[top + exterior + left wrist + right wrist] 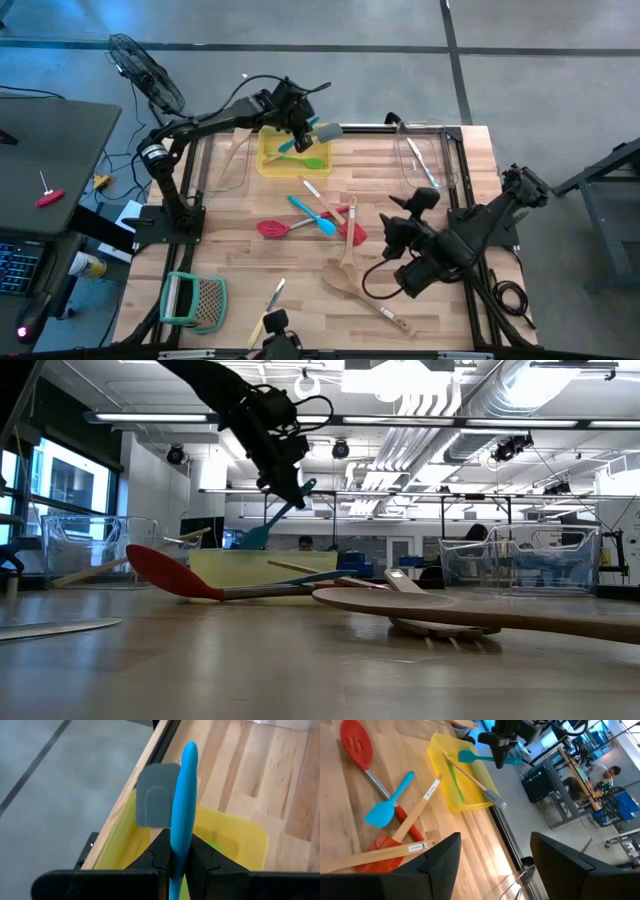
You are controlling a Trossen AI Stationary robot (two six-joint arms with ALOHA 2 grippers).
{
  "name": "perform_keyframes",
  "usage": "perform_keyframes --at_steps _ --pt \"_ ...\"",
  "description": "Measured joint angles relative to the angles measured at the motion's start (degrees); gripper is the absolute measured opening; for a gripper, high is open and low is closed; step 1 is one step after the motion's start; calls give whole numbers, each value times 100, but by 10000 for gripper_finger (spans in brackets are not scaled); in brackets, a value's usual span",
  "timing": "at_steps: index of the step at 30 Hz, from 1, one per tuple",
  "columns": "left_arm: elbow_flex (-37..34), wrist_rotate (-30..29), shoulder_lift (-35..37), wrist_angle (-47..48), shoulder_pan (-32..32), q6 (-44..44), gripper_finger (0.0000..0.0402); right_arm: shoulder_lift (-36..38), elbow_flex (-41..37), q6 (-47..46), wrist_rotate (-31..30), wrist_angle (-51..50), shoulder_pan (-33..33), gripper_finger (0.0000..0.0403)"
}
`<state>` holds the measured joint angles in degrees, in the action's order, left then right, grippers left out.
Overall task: Pick & Place Kitchen Items
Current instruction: Put the blue spatula into the yellow bin
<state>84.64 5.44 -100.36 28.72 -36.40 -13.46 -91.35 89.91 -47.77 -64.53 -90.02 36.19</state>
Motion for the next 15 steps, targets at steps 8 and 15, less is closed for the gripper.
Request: perform_keyframes --at_steps 8,15 --pt "-2 50 -70 32 2 -132 22 0 0 -59 51 3 -72 232" --pt "-11 57 -418 246 2 -133 22 0 -4 -66 170 32 -70 232"
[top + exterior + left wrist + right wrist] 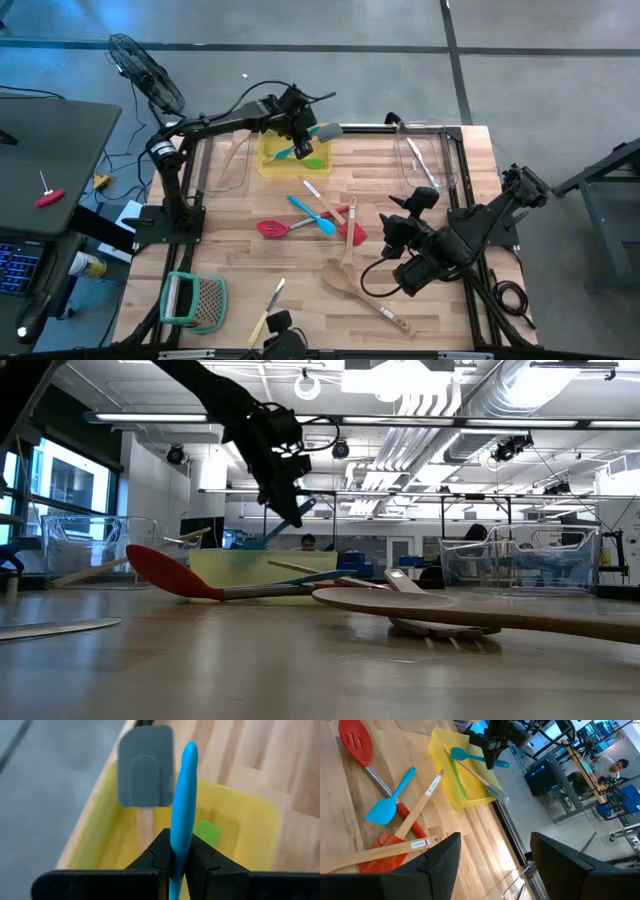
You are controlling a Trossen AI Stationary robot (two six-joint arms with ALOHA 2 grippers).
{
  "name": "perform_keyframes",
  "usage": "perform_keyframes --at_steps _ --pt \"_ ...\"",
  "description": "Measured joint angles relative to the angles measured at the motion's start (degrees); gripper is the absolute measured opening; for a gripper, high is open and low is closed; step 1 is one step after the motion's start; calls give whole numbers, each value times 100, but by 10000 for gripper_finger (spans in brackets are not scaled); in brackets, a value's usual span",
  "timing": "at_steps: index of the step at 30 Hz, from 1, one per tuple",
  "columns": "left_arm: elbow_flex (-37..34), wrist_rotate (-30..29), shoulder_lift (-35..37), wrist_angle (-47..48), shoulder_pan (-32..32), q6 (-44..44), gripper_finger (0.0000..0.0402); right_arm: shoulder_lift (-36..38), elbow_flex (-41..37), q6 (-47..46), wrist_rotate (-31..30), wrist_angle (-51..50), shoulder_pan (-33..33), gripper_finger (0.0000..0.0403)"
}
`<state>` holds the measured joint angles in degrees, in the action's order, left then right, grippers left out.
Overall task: Pick & Place Kitchen Items
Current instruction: Put the blue spatula into the yellow bin, then put the wooden serving spoon into the left transparent bin
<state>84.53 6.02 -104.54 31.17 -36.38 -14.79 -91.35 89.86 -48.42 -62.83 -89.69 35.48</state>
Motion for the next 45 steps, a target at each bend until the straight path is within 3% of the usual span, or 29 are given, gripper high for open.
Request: perform_keyframes --at_steps 4,10,15,19,27,38,42,45 --pt "0 -60 -57 85 0 2 35 0 0 -10 1 3 0 232" --pt "0 -71 -58 216 0 2 125 0 0 -126 3 3 0 232" --pt "2 -216 -58 219 2 114 173 0 0 -127 3 3 0 232" --pt "109 -221 -58 483 2 390 190 0 0 -128 56 3 0 232" --pt "906 103 -44 2048 268 667 194 -2 0 -103 329 3 47 232" --pt "2200 132 141 3970 1782 1686 194 -2 0 1 335 -6 344 232" --pt "2068 121 225 3976 2584 2738 194 -2 0 23 539 -13 465 232" --pt "1676 106 238 3716 3217 2996 194 -2 0 23 743 -18 566 232"
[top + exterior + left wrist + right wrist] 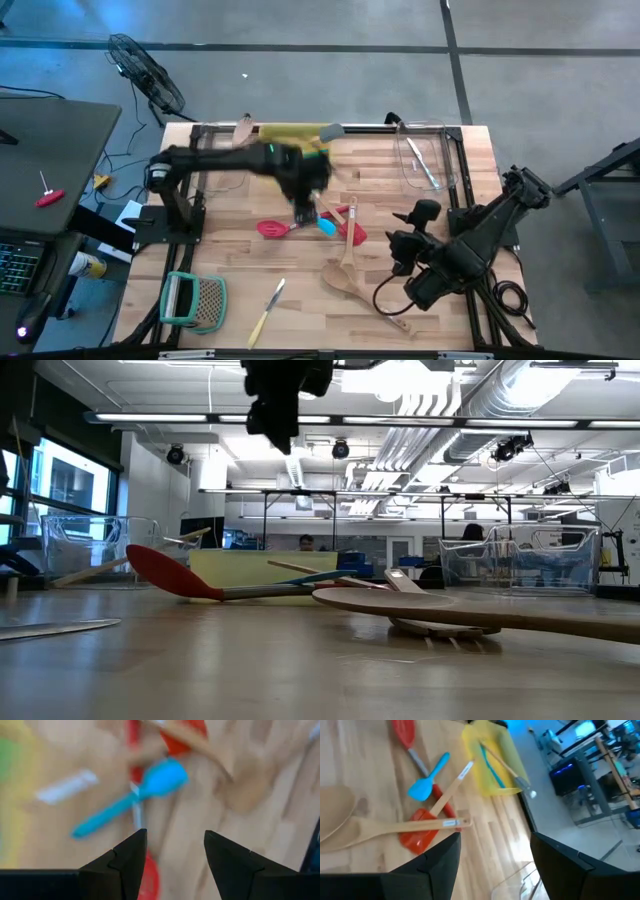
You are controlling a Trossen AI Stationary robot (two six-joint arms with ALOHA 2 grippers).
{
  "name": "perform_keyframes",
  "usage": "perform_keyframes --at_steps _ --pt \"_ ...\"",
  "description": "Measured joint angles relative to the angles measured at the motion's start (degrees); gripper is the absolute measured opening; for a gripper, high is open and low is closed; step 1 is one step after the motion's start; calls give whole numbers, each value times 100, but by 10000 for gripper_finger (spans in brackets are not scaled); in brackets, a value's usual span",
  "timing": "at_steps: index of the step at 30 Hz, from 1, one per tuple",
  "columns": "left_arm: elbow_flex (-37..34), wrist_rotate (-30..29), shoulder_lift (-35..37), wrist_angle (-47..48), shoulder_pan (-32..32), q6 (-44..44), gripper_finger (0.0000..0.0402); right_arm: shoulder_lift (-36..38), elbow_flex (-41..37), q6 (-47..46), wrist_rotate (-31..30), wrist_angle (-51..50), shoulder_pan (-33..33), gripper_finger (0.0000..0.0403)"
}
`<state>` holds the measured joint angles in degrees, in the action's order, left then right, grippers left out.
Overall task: Pick & Place Kitchen Items
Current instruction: Put the wooden serving spoon into the left transparent bin
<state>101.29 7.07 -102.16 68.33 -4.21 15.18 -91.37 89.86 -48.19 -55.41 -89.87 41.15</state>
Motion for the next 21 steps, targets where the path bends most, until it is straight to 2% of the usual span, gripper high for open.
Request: perform_keyframes --at_steps 4,12,15,17,21 --pt "-559 107 -12 -597 831 660 194 0 0 -1 199 -6 209 232" --pt "-1452 -350 -12 -3038 2123 1879 194 0 0 -207 312 3 708 232" --pt "-1802 -842 -12 -3867 2318 2227 194 0 0 -390 324 19 917 232" --pt "-2006 -946 -12 -4266 2341 2481 193 0 0 -529 353 23 1059 232" --pt "-2429 -1142 -12 -4629 2269 3182 193 0 0 -773 827 86 1335 232"
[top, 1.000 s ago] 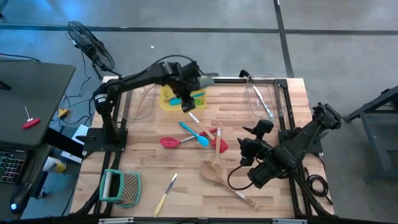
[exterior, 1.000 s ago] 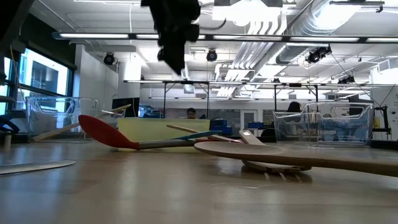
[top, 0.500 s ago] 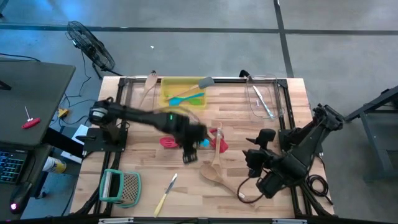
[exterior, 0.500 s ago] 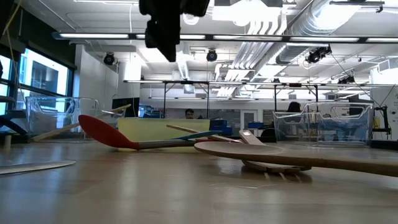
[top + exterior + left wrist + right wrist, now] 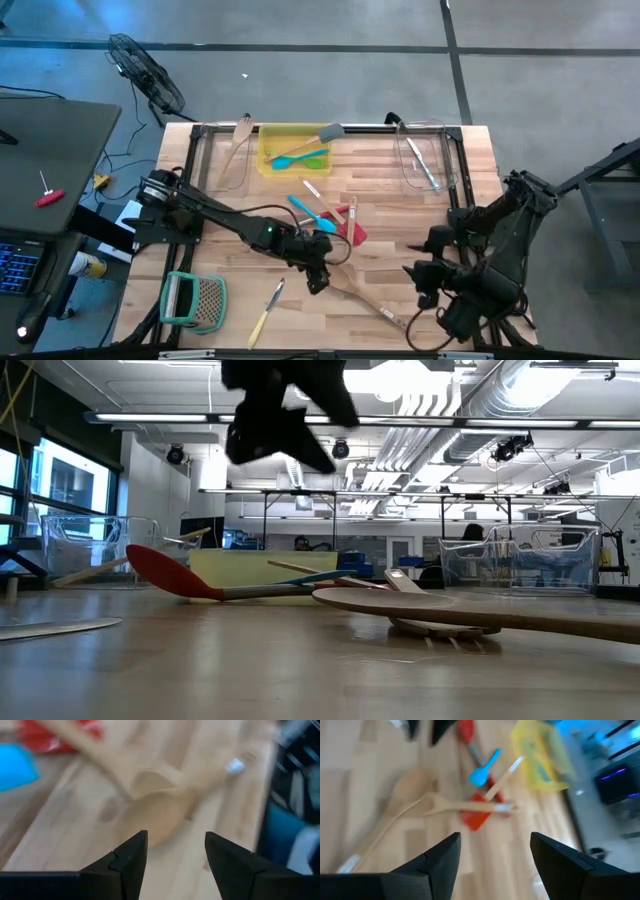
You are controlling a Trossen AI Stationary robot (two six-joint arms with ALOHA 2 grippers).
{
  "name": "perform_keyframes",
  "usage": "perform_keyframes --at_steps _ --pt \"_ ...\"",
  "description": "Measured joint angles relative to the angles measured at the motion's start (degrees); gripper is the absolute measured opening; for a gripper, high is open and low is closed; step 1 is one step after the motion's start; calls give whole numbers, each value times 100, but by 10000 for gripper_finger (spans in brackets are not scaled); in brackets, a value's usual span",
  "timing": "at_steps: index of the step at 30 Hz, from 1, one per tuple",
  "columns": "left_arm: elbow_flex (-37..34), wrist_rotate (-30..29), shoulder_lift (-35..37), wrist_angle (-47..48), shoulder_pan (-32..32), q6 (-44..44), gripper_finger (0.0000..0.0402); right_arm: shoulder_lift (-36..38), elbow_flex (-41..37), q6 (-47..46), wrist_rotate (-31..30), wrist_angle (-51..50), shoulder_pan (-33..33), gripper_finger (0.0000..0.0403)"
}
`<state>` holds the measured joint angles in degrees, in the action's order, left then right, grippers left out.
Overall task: Pick & Place Kitchen Items
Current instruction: Put the wooden serving spoon into the left transparent bin
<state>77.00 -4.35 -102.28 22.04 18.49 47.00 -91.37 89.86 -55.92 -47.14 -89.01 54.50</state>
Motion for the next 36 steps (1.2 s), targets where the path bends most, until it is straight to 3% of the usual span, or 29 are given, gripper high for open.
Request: perform_keyframes --at_steps 7,14,19,25,29,36 --pt "-437 -70 -2 -9 -198 877 193 0 -202 -63 1001 765 558 232" --pt "-600 271 -2 -6 -197 1175 193 0 -668 39 1165 1631 914 232" --pt "-826 393 -2 -357 -197 1479 193 0 -1025 474 1359 2263 884 232" --pt "-840 449 -94 -655 -197 1659 193 0 -1526 1489 2267 3464 717 232" --pt "-832 764 -228 -704 -197 1884 193 0 -1806 1804 2828 4125 543 232" --pt "-851 687 -346 -719 -195 1863 193 0 -2252 2226 3503 5381 274 232"
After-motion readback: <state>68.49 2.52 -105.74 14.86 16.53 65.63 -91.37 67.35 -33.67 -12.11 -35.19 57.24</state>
